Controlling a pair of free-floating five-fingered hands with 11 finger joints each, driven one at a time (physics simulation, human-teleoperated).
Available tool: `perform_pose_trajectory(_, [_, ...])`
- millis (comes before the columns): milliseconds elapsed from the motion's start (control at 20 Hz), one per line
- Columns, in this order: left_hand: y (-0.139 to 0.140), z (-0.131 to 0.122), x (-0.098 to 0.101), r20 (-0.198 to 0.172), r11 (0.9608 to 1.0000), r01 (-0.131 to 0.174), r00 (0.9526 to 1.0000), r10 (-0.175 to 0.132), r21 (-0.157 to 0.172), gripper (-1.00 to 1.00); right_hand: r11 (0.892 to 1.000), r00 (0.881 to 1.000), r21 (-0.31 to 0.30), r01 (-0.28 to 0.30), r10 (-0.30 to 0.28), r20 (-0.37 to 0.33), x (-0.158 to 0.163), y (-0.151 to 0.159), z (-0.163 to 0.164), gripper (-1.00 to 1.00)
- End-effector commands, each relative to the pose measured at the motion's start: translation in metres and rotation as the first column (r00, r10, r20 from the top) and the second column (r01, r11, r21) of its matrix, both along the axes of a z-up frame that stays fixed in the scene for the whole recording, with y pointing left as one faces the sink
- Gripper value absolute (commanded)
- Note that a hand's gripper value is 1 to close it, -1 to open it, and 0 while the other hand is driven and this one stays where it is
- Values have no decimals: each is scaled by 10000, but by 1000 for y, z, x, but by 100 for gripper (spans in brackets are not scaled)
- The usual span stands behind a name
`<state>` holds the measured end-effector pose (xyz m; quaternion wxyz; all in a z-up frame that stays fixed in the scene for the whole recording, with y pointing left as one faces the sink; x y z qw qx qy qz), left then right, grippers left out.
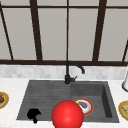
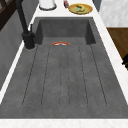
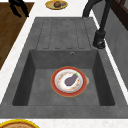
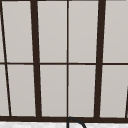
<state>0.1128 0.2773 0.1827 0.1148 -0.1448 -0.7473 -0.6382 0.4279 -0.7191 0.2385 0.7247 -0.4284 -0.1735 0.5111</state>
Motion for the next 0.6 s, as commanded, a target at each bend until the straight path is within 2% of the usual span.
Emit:
perform_pose_trajectory(0, [0,0,0,0,10000,0,10000,0,0,0,9993,9994,355,102,-91,-330,-13,22,19,-100])
perform_pose_trajectory(150, [0,0,0,0,10000,0,10000,0,0,0,9985,9997,531,106,-94,-229,-24,36,31,-100])
perform_pose_trajectory(500, [0,0,0,0,10000,0,10000,0,0,0,9969,9957,781,-37,109,-918,-44,67,58,-100])
perform_pose_trajectory(550, [0,0,0,0,10000,0,10000,0,0,0,9964,9971,845,-92,155,-740,-53,69,57,-100])
